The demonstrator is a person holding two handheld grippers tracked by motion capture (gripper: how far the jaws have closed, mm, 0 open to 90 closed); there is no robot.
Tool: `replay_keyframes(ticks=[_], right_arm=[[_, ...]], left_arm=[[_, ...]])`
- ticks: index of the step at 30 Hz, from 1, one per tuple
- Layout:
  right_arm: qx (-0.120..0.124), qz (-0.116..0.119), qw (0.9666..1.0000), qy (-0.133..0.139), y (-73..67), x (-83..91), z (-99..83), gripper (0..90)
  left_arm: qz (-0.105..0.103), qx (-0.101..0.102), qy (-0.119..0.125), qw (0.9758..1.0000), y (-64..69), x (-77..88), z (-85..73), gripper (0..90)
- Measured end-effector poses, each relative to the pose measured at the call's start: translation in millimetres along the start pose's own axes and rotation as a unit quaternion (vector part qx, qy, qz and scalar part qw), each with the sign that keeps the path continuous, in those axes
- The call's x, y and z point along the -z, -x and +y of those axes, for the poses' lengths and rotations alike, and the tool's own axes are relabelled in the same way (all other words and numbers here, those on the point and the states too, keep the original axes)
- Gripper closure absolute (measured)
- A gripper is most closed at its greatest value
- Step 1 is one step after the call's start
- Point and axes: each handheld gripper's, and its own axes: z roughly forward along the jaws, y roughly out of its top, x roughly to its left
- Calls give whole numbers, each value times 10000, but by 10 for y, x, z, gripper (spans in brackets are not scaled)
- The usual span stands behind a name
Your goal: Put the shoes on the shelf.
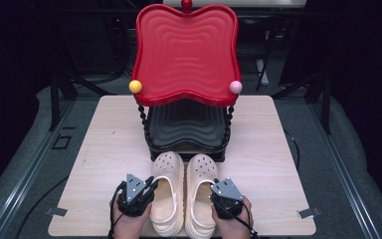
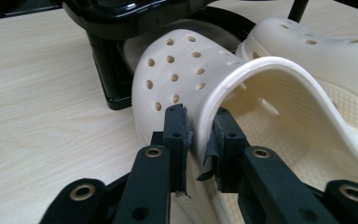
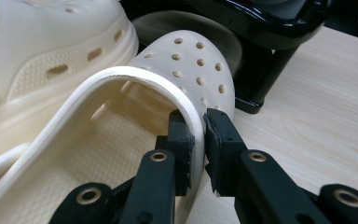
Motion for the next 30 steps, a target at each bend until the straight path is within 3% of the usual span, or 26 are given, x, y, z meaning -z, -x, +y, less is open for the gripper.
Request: replay_keyframes(ticks=[6, 11, 12, 13, 30], right_arm=[[-195, 31, 9998, -31, 64, 96, 1, 834], [-290, -3, 9995, 106, 107, 177, 30, 835], [-291, 14, 9996, 31, 115, 208, 44, 835], [-330, -7, 9993, 199, 116, 213, 50, 835], [-396, 151, 9965, 718, 183, 657, 344, 834]], left_arm=[[-136, 14, -32, 9999, -33, 91, 41, 818], [-91, -36, 38, 9999, -52, 205, 92, 814], [-94, -22, 59, 9999, -55, 223, 101, 814], [-123, -4, 97, 9999, -61, 250, 114, 814], [-246, 9, 402, 9989, -30, 528, 338, 816]])
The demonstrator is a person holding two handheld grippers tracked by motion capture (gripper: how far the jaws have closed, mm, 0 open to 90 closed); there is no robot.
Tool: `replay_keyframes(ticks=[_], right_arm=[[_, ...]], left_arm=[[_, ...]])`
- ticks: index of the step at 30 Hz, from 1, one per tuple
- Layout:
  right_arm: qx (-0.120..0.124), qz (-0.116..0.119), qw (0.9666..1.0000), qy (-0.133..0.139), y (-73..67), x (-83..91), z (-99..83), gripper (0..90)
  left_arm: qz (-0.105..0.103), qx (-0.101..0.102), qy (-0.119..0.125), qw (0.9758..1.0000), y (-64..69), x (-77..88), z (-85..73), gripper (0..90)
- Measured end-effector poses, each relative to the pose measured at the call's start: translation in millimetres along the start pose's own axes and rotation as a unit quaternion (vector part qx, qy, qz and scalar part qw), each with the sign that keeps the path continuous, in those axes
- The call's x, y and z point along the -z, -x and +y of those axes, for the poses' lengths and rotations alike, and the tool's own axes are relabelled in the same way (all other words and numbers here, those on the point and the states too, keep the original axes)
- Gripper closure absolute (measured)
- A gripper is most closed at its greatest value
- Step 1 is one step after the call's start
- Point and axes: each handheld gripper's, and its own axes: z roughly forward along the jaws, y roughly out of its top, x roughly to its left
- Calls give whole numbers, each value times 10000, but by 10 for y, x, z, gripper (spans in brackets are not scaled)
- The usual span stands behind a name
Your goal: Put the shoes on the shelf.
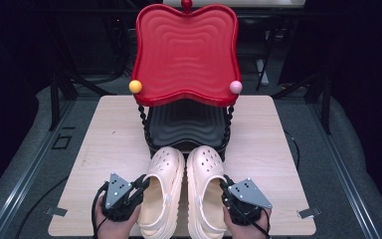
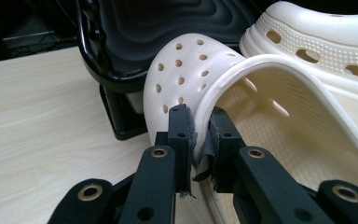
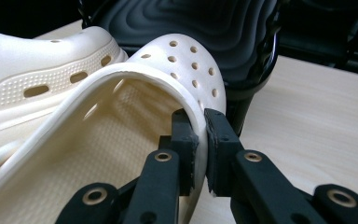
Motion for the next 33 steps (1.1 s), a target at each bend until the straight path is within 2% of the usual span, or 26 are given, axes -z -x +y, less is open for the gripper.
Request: replay_keyframes(ticks=[3, 8, 12, 17, 26, 28, 33], right_arm=[[35, -15, 9999, 110, 15, 8, 75, 834], [52, -24, 9999, 135, 67, -21, 200, 834], [98, -74, 9997, 224, 106, -61, 299, 834], [193, -85, 9994, 291, 132, -101, 399, 834], [267, -134, 9992, 257, 186, -281, 559, 835], [347, -192, 9989, 251, 216, -343, 614, 835], [368, -277, 9987, 236, 246, -433, 689, 835]], left_arm=[[6, 55, 88, 9999, -35, 12, 84, 817], [115, -54, 168, 9998, -92, -4, 224, 816], [185, -41, 228, 9996, -157, -43, 332, 817], [173, -85, 286, 9994, -189, -93, 426, 819], [267, -210, 308, 9989, -193, -271, 626, 820], [301, -226, 331, 9987, -203, -337, 693, 820], [356, -251, 346, 9985, -221, -415, 772, 822]])
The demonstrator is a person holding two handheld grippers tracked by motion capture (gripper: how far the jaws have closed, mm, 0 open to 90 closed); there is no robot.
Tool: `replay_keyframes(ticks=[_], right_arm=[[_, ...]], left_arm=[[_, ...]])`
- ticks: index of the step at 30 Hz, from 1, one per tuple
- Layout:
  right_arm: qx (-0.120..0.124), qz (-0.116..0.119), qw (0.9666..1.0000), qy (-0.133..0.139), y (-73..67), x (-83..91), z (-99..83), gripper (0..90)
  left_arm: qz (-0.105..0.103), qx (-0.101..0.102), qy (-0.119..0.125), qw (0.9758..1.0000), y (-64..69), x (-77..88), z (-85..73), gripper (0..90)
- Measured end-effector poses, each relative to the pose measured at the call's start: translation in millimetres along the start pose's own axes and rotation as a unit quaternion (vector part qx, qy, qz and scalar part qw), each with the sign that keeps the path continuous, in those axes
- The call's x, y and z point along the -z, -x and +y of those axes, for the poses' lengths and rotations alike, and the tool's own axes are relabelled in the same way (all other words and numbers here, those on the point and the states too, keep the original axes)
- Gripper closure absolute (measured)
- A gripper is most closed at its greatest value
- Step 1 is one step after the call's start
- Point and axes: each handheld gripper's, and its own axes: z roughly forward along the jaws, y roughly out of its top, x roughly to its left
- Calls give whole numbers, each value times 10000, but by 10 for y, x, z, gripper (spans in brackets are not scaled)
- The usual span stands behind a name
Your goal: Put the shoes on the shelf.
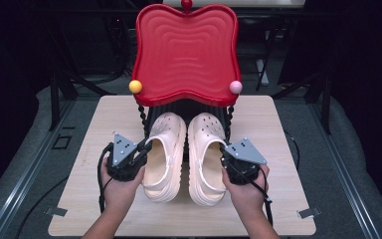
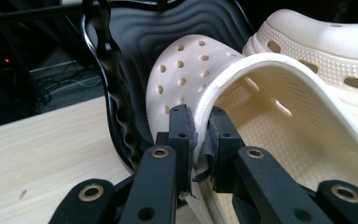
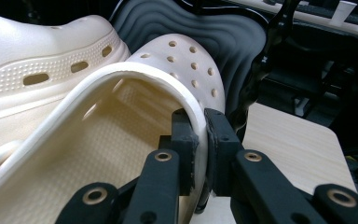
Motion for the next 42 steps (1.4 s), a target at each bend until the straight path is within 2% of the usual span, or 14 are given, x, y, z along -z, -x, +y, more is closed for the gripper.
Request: replay_keyframes(ticks=[6, 14, 19, 22, 24, 25, 28, 31, 35, 40, 41, 42], right_arm=[[79, -119, 9999, 62, 18, -155, 108, 835], [148, -270, 9994, 154, 44, -360, 212, 835], [335, -387, 9985, 214, 36, -508, 286, 835], [405, -440, 9980, 199, 33, -586, 293, 835], [420, -441, 9980, 158, 33, -612, 289, 834], [485, -481, 9976, 110, 23, -672, 262, 835], [529, -523, 9972, 78, 17, -710, 239, 834], [536, -556, 9970, -11, 4, -790, 185, 831], [503, -563, 9971, -12, -20, -835, 146, 817], [609, -508, 9968, -61, -89, -860, 123, 796], [625, -371, 9974, -25, -125, -866, 101, 768], [625, -371, 9974, -25, -125, -866, 101, 768]], left_arm=[[107, -35, 27, 9999, -26, -146, 94, 824], [271, -217, 104, 9993, -76, -380, 179, 829], [407, -217, 181, 9988, -95, -483, 248, 830], [448, -280, 167, 9985, -104, -538, 247, 829], [438, -262, 112, 9986, -110, -592, 235, 829], [436, -324, 66, 9985, -108, -636, 218, 828], [398, -368, 58, 9985, -101, -664, 197, 823], [349, -535, 29, 9980, -57, -706, 167, 814], [285, -651, 41, 9975, 4, -739, 113, 798], [373, -629, 24, 9973, 2, -746, 99, 785], [401, -602, 57, 9974, -2, -735, 86, 770], [401, -515, 99, 9978, -5, -728, 71, 770]])
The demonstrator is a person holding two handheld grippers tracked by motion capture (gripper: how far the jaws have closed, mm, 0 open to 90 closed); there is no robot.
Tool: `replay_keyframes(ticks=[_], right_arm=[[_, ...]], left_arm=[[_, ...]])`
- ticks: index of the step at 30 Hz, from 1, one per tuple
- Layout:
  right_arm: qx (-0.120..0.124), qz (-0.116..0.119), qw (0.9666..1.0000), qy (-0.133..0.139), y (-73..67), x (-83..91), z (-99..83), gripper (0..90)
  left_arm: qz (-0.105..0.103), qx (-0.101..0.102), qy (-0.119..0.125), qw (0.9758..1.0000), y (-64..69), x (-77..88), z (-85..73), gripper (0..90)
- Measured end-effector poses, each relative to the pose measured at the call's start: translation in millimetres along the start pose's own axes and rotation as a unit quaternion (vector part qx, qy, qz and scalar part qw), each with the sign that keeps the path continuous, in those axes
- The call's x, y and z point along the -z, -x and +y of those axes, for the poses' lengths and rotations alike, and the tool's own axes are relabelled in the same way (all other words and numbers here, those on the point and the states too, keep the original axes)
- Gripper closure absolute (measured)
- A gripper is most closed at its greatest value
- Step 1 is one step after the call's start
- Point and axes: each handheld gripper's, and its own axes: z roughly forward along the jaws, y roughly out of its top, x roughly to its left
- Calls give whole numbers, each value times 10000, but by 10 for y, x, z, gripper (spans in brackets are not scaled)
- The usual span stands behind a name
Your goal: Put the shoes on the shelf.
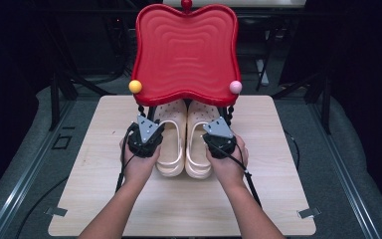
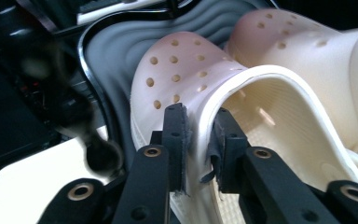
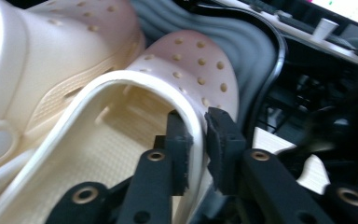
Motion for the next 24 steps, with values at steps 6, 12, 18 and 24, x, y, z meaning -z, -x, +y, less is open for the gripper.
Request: replay_keyframes(ticks=[6, 12, 18, 24], right_arm=[[26, 27, 9999, 98, -35, 1, -11, 740], [-331, 343, 9987, 156, 45, -3, -51, 668], [-443, 503, 9977, 134, 65, -2, -62, 615], [-413, 557, 9975, 90, 71, 7, -66, 598]], left_arm=[[-115, 492, 49, 9987, -41, -1, -30, 701], [-176, 686, -35, 9975, -68, -12, -67, 652], [-378, 840, -38, 9957, -112, -16, -73, 613], [-440, 919, -11, 9948, -128, 18, -62, 565]])
